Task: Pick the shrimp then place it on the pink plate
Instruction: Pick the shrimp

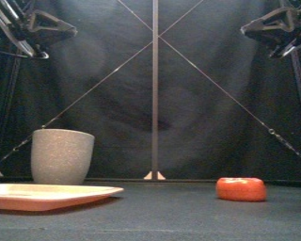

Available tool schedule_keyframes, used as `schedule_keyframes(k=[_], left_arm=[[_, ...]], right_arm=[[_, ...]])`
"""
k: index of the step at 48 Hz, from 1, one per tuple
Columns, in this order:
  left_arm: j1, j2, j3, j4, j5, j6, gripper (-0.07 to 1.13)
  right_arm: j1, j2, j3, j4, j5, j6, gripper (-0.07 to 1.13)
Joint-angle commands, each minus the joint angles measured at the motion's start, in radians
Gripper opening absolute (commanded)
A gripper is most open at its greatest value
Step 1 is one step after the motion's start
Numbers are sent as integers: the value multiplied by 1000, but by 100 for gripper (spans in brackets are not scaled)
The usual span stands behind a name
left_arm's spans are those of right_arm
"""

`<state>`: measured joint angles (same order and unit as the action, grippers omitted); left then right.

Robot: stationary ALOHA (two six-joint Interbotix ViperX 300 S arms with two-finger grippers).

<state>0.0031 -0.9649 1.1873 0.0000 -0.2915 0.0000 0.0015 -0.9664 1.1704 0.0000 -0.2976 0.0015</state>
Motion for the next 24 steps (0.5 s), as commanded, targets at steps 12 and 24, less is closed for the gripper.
schedule_keyframes(k=[12, 24], left_arm=[[35, 9, -64, -3, 147, 0, 10], [58, 9, -66, -3, 152, 0, 10]], right_arm=[[-120, 103, -6, 183, 97, 58, 2], [-308, 183, -31, 253, 319, 61, 15]])
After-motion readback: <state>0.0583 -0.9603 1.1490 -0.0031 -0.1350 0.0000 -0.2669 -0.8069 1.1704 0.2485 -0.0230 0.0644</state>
